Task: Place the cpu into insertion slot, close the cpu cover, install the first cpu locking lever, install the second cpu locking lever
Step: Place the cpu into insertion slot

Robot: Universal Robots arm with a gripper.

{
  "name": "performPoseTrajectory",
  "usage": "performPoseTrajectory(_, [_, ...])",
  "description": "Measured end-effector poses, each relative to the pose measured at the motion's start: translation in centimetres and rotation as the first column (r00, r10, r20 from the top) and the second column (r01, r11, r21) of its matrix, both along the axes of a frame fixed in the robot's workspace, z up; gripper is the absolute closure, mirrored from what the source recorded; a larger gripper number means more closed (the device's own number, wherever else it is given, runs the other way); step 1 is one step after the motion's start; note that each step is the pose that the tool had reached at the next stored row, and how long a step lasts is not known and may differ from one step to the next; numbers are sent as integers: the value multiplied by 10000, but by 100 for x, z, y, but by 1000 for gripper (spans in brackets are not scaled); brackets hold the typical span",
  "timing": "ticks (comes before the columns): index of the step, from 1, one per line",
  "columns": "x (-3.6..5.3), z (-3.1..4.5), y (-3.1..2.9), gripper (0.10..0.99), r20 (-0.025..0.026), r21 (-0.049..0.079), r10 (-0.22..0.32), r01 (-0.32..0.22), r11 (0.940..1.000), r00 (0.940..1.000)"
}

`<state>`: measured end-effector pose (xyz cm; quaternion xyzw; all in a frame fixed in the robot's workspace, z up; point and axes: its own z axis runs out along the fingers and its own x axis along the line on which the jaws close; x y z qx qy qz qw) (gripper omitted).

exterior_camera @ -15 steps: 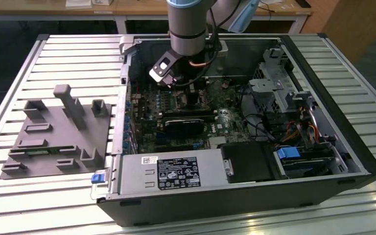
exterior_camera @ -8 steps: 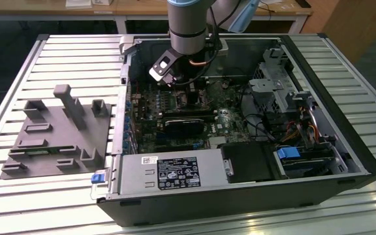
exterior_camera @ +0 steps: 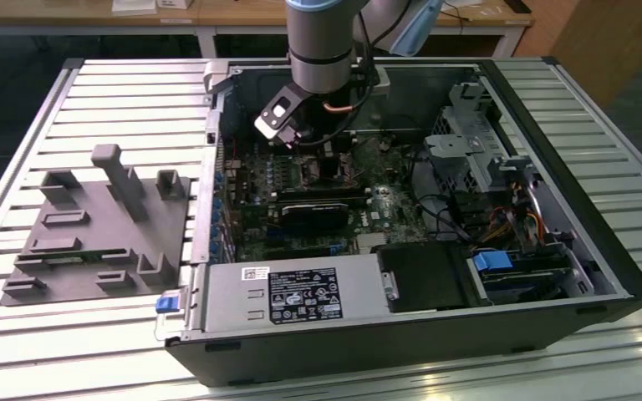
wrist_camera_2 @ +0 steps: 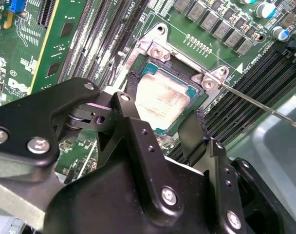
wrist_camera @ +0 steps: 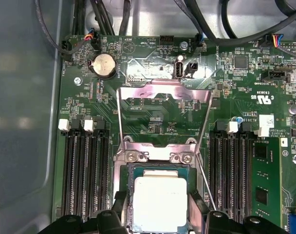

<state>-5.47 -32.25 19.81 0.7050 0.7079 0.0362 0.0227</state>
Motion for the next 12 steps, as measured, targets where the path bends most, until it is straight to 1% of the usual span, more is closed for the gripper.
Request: performPoseTrajectory(12, [1, -14, -12, 475, -2, -3, -4, 4, 10000, 10000])
